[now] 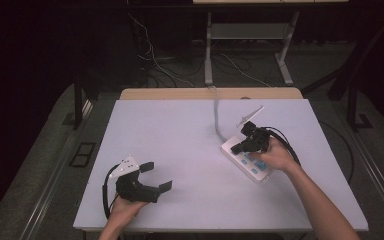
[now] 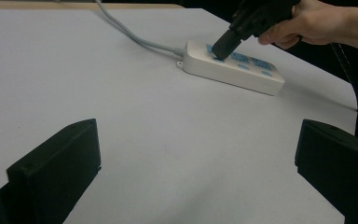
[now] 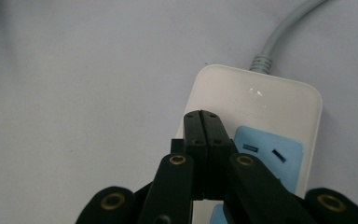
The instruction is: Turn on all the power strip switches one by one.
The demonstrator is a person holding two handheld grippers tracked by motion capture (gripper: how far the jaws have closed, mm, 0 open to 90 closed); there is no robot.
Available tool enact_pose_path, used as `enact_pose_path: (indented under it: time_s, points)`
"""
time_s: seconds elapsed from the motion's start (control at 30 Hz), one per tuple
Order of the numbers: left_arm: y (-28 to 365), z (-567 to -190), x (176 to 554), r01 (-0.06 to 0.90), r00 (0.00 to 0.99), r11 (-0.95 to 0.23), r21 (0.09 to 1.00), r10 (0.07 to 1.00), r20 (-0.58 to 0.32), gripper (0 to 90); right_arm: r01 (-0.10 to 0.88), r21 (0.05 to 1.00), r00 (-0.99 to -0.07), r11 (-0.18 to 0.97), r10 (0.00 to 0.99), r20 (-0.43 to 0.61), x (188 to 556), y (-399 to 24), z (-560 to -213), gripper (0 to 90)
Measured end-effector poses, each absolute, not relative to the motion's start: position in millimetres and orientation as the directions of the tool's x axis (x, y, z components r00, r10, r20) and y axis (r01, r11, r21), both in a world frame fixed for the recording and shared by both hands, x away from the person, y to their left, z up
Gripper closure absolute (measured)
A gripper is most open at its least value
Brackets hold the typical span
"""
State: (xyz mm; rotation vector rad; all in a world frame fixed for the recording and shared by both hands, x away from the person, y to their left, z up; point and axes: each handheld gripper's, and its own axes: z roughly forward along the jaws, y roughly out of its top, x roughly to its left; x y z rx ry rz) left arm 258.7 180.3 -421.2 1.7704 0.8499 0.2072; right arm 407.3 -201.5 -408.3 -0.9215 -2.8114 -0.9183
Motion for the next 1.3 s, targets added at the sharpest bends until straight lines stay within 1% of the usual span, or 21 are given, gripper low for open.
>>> enact_pose_path:
  time_s: [0.27, 0.5, 0.6, 0.67, 0.73, 0.77, 0.83, 0.9, 0.93, 1.03, 1.07, 1.1, 1.13, 1.3]
  points:
    - [180, -421, 258, 0.442, 0.727, -0.135, 0.887, 0.633, -0.265, 0.0, 0.546, 0.547, -0.823, 0.634, 0.528, 0.210, 405, -206, -401, 90.0]
    - [179, -421, 257, 0.439, 0.729, -0.132, 0.889, 0.630, -0.266, 0.0, 0.557, 0.594, -0.805, 0.580, 0.554, 0.214, 399, -219, -386, 89.0]
    - [179, -420, 257, 0.438, 0.729, -0.129, 0.890, 0.630, -0.267, 0.0, 0.563, 0.608, -0.795, 0.560, 0.569, 0.211, 394, -225, -381, 80.4]
    - [179, -420, 257, 0.438, 0.729, -0.127, 0.890, 0.629, -0.269, 0.0, 0.566, 0.619, -0.785, 0.544, 0.586, 0.202, 391, -229, -379, 70.6]
    - [179, -420, 257, 0.438, 0.728, -0.124, 0.890, 0.630, -0.270, 0.0, 0.571, 0.631, -0.780, 0.526, 0.587, 0.216, 386, -234, -377, 64.5]
    - [179, -420, 257, 0.437, 0.728, -0.124, 0.891, 0.630, -0.270, 0.0, 0.570, 0.638, -0.776, 0.518, 0.595, 0.211, 383, -236, -376, 58.5]
    - [180, -420, 258, 0.438, 0.728, -0.124, 0.891, 0.630, -0.270, 0.0, 0.565, 0.653, -0.771, 0.504, 0.605, 0.200, 376, -241, -374, 50.2]
    - [179, -420, 258, 0.437, 0.728, -0.125, 0.891, 0.630, -0.269, 0.0, 0.566, 0.668, -0.758, 0.483, 0.623, 0.192, 369, -244, -372, 36.1]
    - [179, -420, 258, 0.437, 0.728, -0.125, 0.891, 0.631, -0.268, 0.0, 0.568, 0.672, -0.754, 0.476, 0.627, 0.194, 366, -245, -371, 31.5]
    - [180, -420, 258, 0.437, 0.727, -0.124, 0.891, 0.631, -0.269, 0.0, 0.565, 0.693, -0.747, 0.448, 0.635, 0.198, 355, -248, -369, 8.7]
    - [180, -420, 258, 0.438, 0.727, -0.123, 0.891, 0.631, -0.270, 0.0, 0.563, 0.700, -0.744, 0.440, 0.639, 0.196, 350, -249, -368, 8.4]
    - [179, -421, 258, 0.437, 0.727, -0.123, 0.891, 0.631, -0.270, 0.0, 0.566, 0.702, -0.738, 0.432, 0.645, 0.198, 347, -250, -368, 1.7]
    - [179, -421, 258, 0.438, 0.727, -0.123, 0.891, 0.631, -0.270, 0.0, 0.575, 0.697, -0.733, 0.428, 0.649, 0.206, 343, -250, -368, 0.3]
    - [179, -420, 258, 0.437, 0.728, -0.121, 0.891, 0.629, -0.272, 0.0, 0.590, 0.704, -0.710, 0.395, 0.670, 0.219, 328, -259, -373, 0.3]
